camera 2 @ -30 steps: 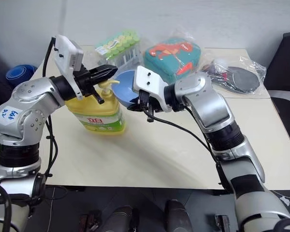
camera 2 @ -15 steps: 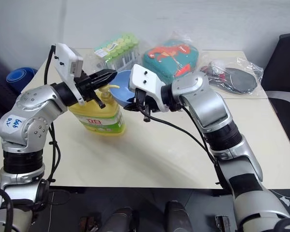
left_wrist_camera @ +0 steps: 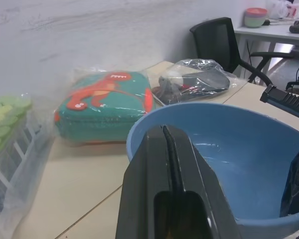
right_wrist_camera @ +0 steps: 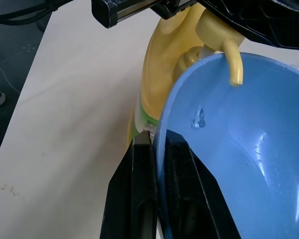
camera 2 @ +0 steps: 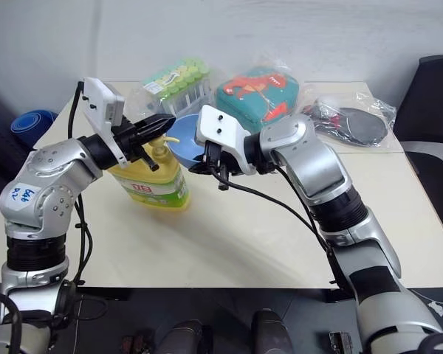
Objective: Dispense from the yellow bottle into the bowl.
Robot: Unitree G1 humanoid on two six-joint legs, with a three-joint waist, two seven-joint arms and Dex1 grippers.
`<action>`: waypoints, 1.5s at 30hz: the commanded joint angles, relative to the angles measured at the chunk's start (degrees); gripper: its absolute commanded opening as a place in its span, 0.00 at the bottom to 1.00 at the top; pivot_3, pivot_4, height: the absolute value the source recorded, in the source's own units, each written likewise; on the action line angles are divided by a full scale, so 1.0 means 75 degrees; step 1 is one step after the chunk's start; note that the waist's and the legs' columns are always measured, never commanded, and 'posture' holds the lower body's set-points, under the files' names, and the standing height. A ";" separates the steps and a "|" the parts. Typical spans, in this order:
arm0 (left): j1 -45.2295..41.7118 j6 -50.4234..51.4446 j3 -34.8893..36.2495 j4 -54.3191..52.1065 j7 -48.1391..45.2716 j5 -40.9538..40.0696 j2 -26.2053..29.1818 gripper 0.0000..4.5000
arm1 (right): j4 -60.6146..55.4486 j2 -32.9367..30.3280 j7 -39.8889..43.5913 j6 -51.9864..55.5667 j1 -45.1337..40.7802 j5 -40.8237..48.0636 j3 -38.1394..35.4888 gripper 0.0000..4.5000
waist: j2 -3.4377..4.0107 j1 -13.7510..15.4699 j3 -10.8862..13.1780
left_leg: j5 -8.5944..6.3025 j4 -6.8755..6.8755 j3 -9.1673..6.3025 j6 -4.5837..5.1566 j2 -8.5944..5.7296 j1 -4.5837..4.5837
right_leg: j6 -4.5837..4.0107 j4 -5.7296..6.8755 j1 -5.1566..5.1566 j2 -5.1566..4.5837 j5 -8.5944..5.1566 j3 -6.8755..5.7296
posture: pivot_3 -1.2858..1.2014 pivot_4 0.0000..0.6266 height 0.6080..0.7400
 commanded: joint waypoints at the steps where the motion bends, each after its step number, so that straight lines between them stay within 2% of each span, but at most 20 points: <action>1: 0.0636 0.0229 -0.0276 0.0930 -0.0048 0.0146 -0.0267 0.01 | -0.0365 0.0071 -0.0094 -0.0182 -0.0105 0.0186 -0.0262 0.00 | 0.0000 0.0010 0.0000 | 0.0000 0.0000 0.0000 0.0000 0.0000 0.0000 | 0.0000 -0.0001 0.0001 0.0000 0.0000 0.0000 | 0.52 0.24 1.00; 6: -0.0289 0.0151 0.0829 0.0572 -0.0005 -0.0862 -0.0652 0.01 | -0.0370 -0.0094 -0.0078 -0.0307 0.0132 0.0216 -0.0356 0.00 | -0.0013 0.0027 0.0006 | 0.0000 0.0001 -0.0003 0.0000 0.0000 -0.0017 | 0.0000 -0.0026 -0.0006 0.0000 0.0000 -0.0004 | 0.52 0.24 1.00; 11: -0.0872 0.0415 0.1553 0.0149 -0.0038 -0.1717 -0.0365 0.01 | -0.0250 -0.0550 0.0036 -0.0727 0.0559 0.0206 -0.0546 0.00 | -0.0038 0.0025 0.0022 | 0.0002 0.0025 -0.0035 -0.0001 -0.0002 -0.0132 | 0.0002 -0.0029 -0.0090 -0.0001 0.0001 -0.0029 | 0.52 0.24 1.00; 14: -0.0722 0.0315 0.2016 -0.0079 -0.0650 -0.2301 0.0022 0.01 | 0.0226 -0.0979 0.0044 -0.1568 0.1082 0.0059 -0.0827 0.00 | -0.0040 0.0009 0.0023 | 0.0002 0.0027 -0.0038 -0.0001 -0.0009 -0.0195 | 0.0003 -0.0017 -0.0159 -0.0003 0.0002 -0.0038 | 0.52 0.24 1.00; 19: 0.0516 0.0167 0.2557 -0.0544 -0.2134 -0.2887 0.1007 0.01 | 0.1725 -0.1404 0.0155 -0.3650 0.2007 -0.0216 -0.1208 0.00 | -0.0041 -0.0040 0.0026 | 0.0002 0.0032 -0.0044 0.0000 -0.0010 -0.0226 | 0.0003 -0.0024 -0.0177 -0.0007 0.0002 -0.0073 | 0.52 0.24 1.00; 22: 0.1979 -0.0163 0.2892 -0.0759 -0.3104 -0.2621 0.1738 0.01 | 0.3131 -0.1532 0.0296 -0.4999 0.2596 -0.0295 -0.1427 0.00 | -0.0050 -0.0058 0.0033 | 0.0004 0.0054 -0.0043 0.0001 -0.0002 -0.0225 | 0.0002 -0.0013 -0.0168 -0.0005 0.0002 -0.0076 | 0.52 0.24 1.00; 26: 0.3670 -0.0674 0.3198 -0.0946 -0.3807 -0.2206 0.2244 0.01 | 0.4721 -0.1539 0.0563 -0.6660 0.3010 -0.0408 -0.1544 0.00 | -0.0047 -0.0027 0.0040 | 0.0004 0.0077 -0.0041 0.0004 0.0001 -0.0215 | -0.0004 0.0004 -0.0157 -0.0008 0.0005 -0.0067 | 0.52 0.24 1.00; 28: 0.4383 -0.0934 0.3278 -0.1080 -0.3956 -0.2028 0.2260 0.09 | 0.5352 -0.1516 0.0729 -0.7123 0.3119 -0.0351 -0.1625 0.00 | -0.0043 -0.0016 0.0042 | 0.0004 0.0077 -0.0041 0.0004 0.0001 -0.0215 | -0.0005 0.0001 -0.0156 -0.0011 0.0005 -0.0062 | 0.52 0.24 1.00; 33: 0.5506 -0.1810 0.3175 -0.1152 -0.4178 -0.1513 0.2080 0.41 | 0.5931 -0.1505 0.1080 -0.7721 0.3326 -0.0008 -0.2039 0.36 | -0.0037 0.0022 0.0046 | 0.0003 0.0077 -0.0043 0.0004 0.0004 -0.0214 | -0.0010 -0.0031 -0.0151 -0.0014 0.0008 -0.0062 | 0.52 0.24 1.00; 37: 0.6115 -0.2945 0.3149 -0.0599 -0.4218 -0.0778 0.1746 0.69 | 0.4380 -0.1562 0.1540 -0.7608 0.4154 0.1210 -0.2898 0.66 | -0.0035 0.0040 0.0047 | 0.0002 0.0073 -0.0050 0.0005 0.0004 -0.0216 | -0.0011 -0.0031 -0.0146 -0.0016 0.0008 -0.0067 | 0.52 0.24 1.00; 41: 0.6477 -0.4383 0.3054 -0.0048 -0.4220 -0.0052 0.1335 0.97 | 0.2260 -0.1794 0.1404 -0.7008 0.5559 0.2065 -0.3578 0.98 | -0.0033 0.0052 0.0047 | 0.0001 0.0068 -0.0052 0.0006 0.0006 -0.0217 | -0.0011 -0.0030 -0.0145 -0.0014 0.0008 -0.0075 | 0.52 0.24 1.00; 45: 0.6872 -0.5625 0.2750 0.0348 -0.3945 0.0921 0.1111 0.97 | 0.0686 -0.1910 0.0920 -0.6550 0.7184 0.2462 -0.4274 0.99 | -0.0035 0.0178 0.0046 | -0.0005 0.0068 -0.0051 0.0011 0.0006 -0.0211 | -0.0011 -0.0031 -0.0138 -0.0014 0.0009 -0.0076 | 0.52 0.24 1.00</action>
